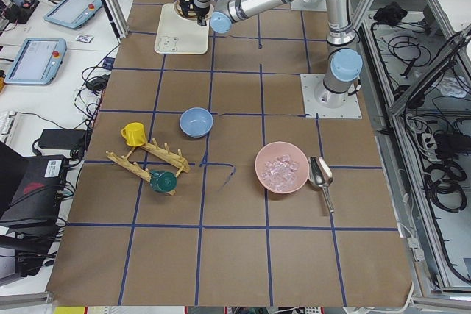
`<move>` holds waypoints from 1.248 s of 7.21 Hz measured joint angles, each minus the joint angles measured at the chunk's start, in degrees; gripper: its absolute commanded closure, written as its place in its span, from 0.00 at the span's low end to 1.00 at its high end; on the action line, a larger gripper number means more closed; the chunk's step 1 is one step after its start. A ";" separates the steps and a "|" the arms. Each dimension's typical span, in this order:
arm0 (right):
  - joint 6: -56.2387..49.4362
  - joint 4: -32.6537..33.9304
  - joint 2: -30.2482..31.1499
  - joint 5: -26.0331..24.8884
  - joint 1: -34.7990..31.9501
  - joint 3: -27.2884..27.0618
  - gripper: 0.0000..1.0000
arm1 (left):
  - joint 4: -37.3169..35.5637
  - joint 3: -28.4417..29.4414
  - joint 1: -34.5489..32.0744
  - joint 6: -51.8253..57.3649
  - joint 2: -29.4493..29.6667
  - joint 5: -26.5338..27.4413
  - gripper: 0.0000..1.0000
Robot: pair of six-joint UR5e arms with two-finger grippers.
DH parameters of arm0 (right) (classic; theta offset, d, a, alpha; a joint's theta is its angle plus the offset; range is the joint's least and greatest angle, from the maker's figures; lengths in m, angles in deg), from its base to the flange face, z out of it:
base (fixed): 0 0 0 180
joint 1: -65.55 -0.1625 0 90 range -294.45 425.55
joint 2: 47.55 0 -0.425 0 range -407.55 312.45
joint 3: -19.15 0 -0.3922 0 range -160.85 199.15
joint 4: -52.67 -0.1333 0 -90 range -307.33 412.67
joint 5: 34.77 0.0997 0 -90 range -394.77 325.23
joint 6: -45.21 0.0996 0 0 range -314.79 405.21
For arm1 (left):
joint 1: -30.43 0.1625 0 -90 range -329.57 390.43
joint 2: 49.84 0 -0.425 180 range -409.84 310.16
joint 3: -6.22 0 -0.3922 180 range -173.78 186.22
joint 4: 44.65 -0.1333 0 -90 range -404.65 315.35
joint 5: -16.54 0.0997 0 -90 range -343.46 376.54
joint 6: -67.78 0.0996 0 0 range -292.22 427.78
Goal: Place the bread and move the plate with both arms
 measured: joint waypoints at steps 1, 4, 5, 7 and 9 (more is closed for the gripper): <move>0.04 -0.05 0.00 -0.13 0.00 -0.01 0.00 | -0.13 3.41 0.02 0.17 3.80 0.06 1.00; -0.03 -0.18 0.00 -0.50 0.00 -0.14 0.00 | -1.30 9.60 0.05 0.29 12.41 -0.01 1.00; -0.03 -0.15 0.00 -0.55 0.00 -0.16 0.00 | -2.42 9.95 0.05 0.26 13.94 -0.05 0.78; -0.08 -0.09 0.00 -0.64 0.00 -0.17 0.00 | -3.21 10.08 0.04 0.02 15.08 -0.09 0.11; 0.04 -0.15 0.00 -0.67 -0.01 -0.17 0.00 | -3.14 11.12 0.03 0.98 13.65 0.16 0.04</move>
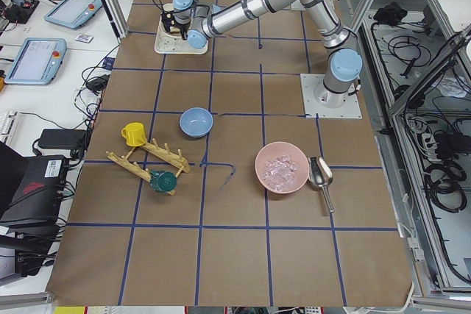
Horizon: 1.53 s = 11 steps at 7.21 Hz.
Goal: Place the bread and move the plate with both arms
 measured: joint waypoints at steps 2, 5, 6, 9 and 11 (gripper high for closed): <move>0.02 -0.03 0.00 0.00 -0.01 0.00 0.00 | 7.69 3.27 0.51 4.01 -4.95 3.85 0.00; -0.20 -0.04 0.00 0.00 0.01 0.02 0.00 | 28.45 4.74 1.26 20.16 -17.94 18.11 0.00; -0.22 -0.04 0.00 0.00 0.01 0.05 0.00 | 35.29 4.58 2.61 24.09 -22.80 20.27 0.00; -0.16 -0.09 0.00 -0.08 0.01 0.08 0.00 | 46.38 0.43 6.35 30.31 -33.56 21.68 0.00; -0.15 -0.16 0.02 -0.07 0.01 0.09 0.00 | 43.08 -4.38 6.74 31.44 -37.25 21.76 0.00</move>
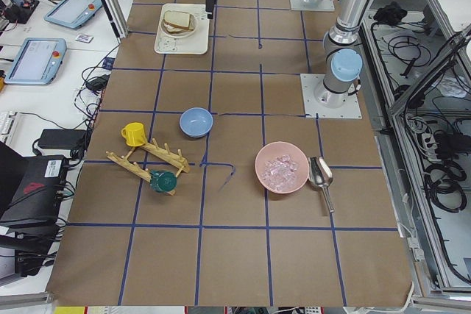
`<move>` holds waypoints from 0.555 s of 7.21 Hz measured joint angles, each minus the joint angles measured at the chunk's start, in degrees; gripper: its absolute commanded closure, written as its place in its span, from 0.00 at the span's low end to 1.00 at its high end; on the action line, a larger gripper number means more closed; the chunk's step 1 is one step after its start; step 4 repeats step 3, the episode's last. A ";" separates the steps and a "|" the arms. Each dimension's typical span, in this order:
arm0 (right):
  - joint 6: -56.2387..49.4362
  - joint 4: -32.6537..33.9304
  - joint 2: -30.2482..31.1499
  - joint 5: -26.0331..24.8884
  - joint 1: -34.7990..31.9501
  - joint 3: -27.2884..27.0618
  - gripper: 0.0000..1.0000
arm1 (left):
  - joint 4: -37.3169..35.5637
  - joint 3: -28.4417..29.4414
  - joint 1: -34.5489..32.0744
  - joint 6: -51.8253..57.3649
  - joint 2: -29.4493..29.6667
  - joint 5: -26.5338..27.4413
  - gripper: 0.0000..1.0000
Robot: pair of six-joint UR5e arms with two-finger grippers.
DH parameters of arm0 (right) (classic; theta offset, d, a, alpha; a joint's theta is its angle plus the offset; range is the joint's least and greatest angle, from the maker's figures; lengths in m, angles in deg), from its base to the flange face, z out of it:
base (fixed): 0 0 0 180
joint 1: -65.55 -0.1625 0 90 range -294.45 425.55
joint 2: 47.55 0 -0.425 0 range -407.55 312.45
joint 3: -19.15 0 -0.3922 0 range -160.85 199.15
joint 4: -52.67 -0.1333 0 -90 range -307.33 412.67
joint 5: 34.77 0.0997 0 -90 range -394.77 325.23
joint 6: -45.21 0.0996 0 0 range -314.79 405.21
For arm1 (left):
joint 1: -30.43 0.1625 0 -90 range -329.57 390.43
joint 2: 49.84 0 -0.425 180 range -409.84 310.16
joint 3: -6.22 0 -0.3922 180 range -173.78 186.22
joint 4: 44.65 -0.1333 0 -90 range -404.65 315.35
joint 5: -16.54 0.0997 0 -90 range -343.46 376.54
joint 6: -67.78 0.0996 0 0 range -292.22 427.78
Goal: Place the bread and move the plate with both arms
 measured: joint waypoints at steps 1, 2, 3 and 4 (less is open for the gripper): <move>0.00 0.05 0.04 0.04 0.00 0.00 0.00 | -0.42 -1.15 -0.06 -0.08 -1.23 0.10 0.00; 0.00 0.12 0.05 0.06 0.00 0.00 0.00 | -0.31 -1.72 -0.07 -0.12 -1.86 0.20 0.00; 0.02 0.13 0.07 0.06 0.00 0.00 0.00 | -0.29 -1.96 -0.04 -0.12 -2.02 0.27 0.00; 0.02 0.13 0.07 0.06 0.00 0.00 0.00 | -0.29 -1.96 -0.04 -0.12 -2.02 0.27 0.00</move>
